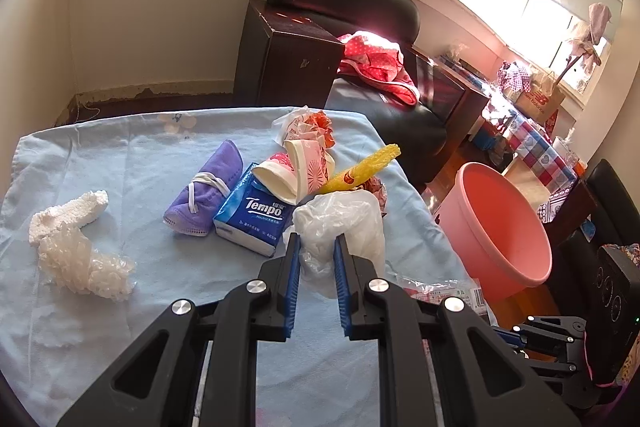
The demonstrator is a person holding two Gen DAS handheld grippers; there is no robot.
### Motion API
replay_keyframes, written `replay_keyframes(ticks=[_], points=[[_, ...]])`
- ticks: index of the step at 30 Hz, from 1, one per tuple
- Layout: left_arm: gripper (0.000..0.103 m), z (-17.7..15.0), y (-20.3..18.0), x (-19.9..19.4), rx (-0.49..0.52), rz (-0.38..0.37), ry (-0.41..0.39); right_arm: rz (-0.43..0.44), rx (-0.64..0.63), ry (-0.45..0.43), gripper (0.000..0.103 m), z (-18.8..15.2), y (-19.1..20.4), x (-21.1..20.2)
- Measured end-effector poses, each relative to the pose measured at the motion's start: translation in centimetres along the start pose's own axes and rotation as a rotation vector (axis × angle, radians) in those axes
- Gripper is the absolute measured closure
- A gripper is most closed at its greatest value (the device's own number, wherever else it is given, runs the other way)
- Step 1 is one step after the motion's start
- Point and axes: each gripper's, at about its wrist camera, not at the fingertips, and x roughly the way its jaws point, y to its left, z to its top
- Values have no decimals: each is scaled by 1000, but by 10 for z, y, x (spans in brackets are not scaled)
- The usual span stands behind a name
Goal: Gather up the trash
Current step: 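Grasp the white plastic bag with the left tool while the right grasps the clear packet, then move both items over the pink bucket and release them inside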
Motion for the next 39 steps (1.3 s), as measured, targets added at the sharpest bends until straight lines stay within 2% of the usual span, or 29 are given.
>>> replay_keyframes(ticks=[8,18,25,30,39], points=[[88,12,-26,-6,58,-34,-30,-66,53,-122,94,10,-19,-28],[88,27,-96,-1,199,-143,-49,-241,185,-220,94,10,-73,-66],[88,27,-152,19,302,-220,-21,-346,274,-221,94,-2,-107,-78],[88,21,-182,45,338,-249,33,-399,303,-202,94,-9,-119,-77],[87,12,-204,80,360,-265,102,-414,334,-174,94,-16,-130,-71]])
